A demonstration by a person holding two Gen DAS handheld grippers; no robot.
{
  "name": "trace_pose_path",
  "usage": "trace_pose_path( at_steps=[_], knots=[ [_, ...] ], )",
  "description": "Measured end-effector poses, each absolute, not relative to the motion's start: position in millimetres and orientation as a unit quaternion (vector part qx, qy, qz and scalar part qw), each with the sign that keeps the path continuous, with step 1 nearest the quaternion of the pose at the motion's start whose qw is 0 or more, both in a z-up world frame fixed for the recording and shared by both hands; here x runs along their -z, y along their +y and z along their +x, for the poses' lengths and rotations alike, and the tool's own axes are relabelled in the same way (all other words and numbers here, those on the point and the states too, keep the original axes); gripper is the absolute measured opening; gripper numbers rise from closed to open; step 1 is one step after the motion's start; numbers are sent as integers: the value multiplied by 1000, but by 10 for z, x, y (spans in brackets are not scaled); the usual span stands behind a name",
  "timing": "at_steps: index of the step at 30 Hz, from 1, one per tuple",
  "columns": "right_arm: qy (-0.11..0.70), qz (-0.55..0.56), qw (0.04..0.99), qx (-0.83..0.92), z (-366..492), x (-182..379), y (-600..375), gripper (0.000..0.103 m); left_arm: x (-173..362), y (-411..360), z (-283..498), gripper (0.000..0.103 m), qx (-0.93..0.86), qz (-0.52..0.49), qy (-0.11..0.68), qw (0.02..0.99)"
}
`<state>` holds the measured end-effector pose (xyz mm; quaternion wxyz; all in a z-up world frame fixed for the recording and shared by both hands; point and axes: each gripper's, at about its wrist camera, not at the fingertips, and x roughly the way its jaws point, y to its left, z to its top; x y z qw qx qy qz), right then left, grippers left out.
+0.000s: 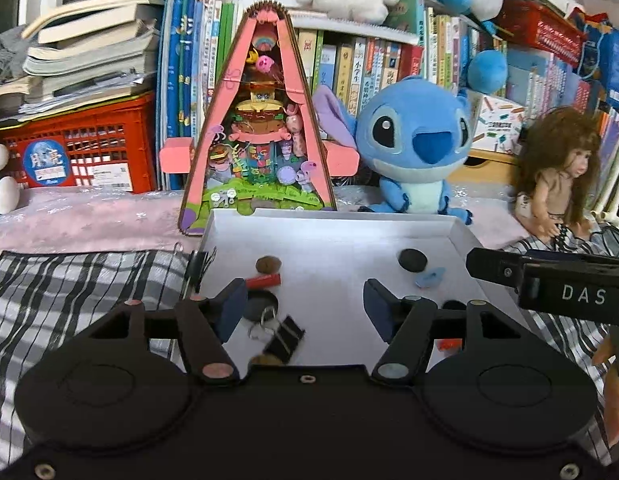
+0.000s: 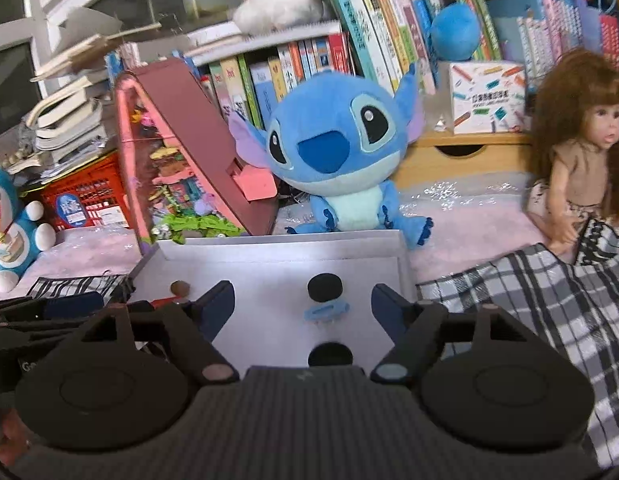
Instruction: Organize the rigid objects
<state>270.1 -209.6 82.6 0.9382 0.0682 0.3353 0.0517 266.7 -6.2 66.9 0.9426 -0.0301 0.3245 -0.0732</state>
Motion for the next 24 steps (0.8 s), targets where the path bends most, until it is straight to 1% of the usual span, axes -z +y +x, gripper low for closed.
trace_pose_path(
  at_steps=[10, 15, 20, 24],
  knots=[
    [315, 46, 946, -51, 2064, -860, -2084, 87, -659, -28, 1981, 68, 77, -17, 308, 948],
    [306, 32, 950, -47, 1795, -806, -2034, 88, -530, -12, 1716, 68, 74, -11, 308, 948],
    [309, -6, 950, -40, 1604, -697, -1919, 89, -365, 7, 1516, 69, 68, -11, 313, 947],
    [320, -14, 947, -35, 1513, -571, -1889, 89, -229, 12, 1426, 69, 59, -12, 322, 945]
  ],
)
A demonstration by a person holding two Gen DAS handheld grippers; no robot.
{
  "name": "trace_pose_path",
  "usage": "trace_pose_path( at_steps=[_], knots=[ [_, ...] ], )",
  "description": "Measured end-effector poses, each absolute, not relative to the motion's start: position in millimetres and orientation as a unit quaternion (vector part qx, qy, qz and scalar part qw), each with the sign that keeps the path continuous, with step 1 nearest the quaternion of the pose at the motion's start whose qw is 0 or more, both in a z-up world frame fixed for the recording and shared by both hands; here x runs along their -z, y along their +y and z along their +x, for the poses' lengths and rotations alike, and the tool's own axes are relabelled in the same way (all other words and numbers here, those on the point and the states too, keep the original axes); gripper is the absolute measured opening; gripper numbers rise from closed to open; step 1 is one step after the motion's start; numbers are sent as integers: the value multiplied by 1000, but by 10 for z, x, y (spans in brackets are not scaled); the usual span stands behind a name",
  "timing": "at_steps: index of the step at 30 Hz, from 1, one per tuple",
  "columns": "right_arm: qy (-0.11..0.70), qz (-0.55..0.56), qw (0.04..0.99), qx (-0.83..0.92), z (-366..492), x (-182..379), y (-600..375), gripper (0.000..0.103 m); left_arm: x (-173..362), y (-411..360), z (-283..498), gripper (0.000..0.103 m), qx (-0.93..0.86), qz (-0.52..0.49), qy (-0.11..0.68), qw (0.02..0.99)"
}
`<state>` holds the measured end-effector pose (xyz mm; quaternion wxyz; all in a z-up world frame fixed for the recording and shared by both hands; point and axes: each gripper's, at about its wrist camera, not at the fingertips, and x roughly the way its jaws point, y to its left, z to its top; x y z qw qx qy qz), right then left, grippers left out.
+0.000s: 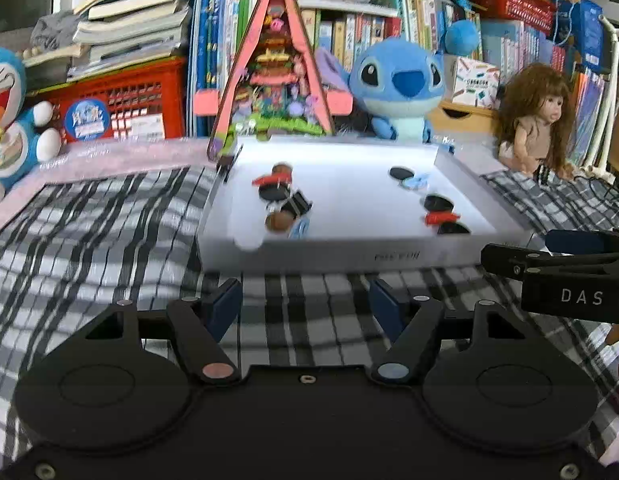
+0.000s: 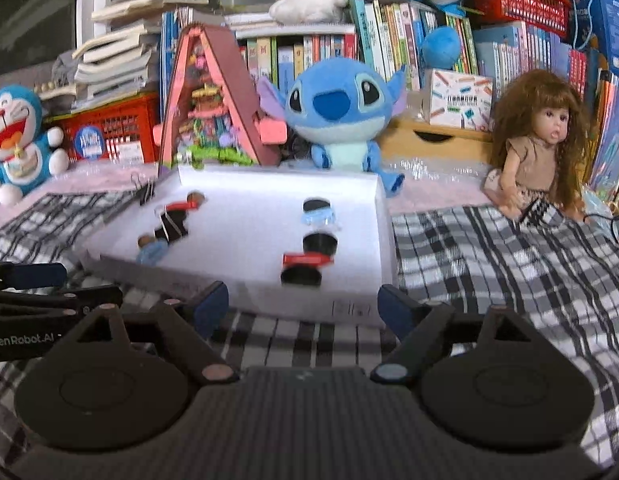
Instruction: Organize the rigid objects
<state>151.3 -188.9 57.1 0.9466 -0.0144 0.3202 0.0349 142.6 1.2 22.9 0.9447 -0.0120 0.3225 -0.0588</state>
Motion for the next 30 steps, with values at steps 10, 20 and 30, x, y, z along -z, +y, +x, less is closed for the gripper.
trace_pose_path(
  at_steps=[10, 20, 30],
  knots=[
    [363, -36, 930, -30, 1505, -233, -1816, 92, -17, -2, 1451, 69, 17, 0, 335, 942],
    [364, -25, 931, -16, 1508, -181, -1827, 93, 20, -7, 1472, 75, 13, -1, 340, 940],
    [365, -12, 931, -10, 1497, -161, -1842, 96, 33, -4, 1471, 78, 11, -4, 341, 940]
  ],
)
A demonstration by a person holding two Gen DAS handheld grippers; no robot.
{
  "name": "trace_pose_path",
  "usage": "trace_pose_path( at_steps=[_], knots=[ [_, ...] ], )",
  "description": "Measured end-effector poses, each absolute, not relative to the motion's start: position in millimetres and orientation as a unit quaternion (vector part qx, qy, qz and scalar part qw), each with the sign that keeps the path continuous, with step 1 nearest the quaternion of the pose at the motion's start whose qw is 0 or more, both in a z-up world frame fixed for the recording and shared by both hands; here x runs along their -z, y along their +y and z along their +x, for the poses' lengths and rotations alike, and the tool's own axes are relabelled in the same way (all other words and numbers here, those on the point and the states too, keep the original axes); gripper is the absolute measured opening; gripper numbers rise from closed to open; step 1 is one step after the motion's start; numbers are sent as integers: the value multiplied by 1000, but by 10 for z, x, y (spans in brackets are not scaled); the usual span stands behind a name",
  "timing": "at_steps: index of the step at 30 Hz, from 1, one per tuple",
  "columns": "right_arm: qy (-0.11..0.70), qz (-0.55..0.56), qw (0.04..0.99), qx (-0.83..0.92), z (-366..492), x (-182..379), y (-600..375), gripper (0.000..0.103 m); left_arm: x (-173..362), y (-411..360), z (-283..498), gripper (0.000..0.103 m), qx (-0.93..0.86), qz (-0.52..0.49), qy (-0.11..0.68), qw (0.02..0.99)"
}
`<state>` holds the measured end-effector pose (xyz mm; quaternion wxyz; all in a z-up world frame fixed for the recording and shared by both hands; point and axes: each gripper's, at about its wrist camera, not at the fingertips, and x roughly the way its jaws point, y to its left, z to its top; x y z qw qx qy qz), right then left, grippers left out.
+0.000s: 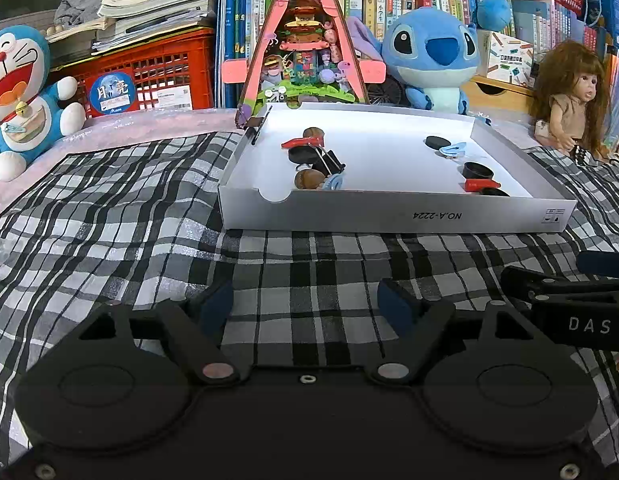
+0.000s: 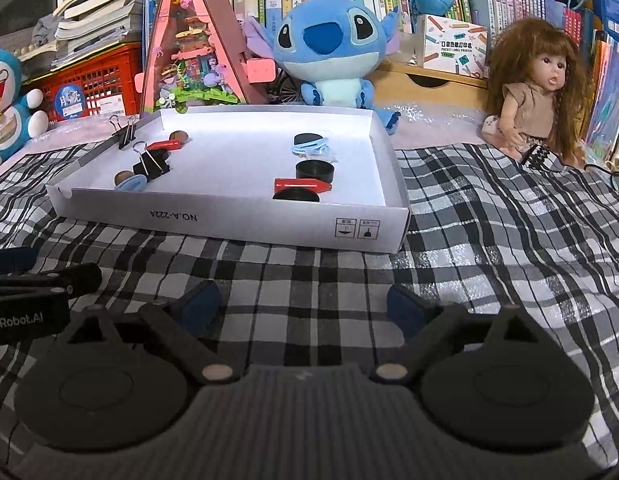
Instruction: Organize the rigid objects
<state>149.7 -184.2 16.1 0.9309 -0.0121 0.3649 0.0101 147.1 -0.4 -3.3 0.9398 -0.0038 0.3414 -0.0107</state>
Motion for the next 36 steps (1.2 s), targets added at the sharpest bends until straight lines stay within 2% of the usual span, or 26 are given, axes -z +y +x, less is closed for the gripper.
trace_pose_path(
  at_steps=[11, 25, 36],
  knots=[
    [373, -5, 928, -10, 1506, -134, -1856, 103, 49, 1, 1450, 84, 7, -5, 342, 940],
    [377, -3, 926, -10, 1521, -116, -1866, 103, 78, 1, 1499, 102, 5, -4, 354, 935],
    [377, -2, 926, -10, 1522, -114, -1870, 103, 86, 1, 1503, 103, 4, -4, 355, 935]
  ],
)
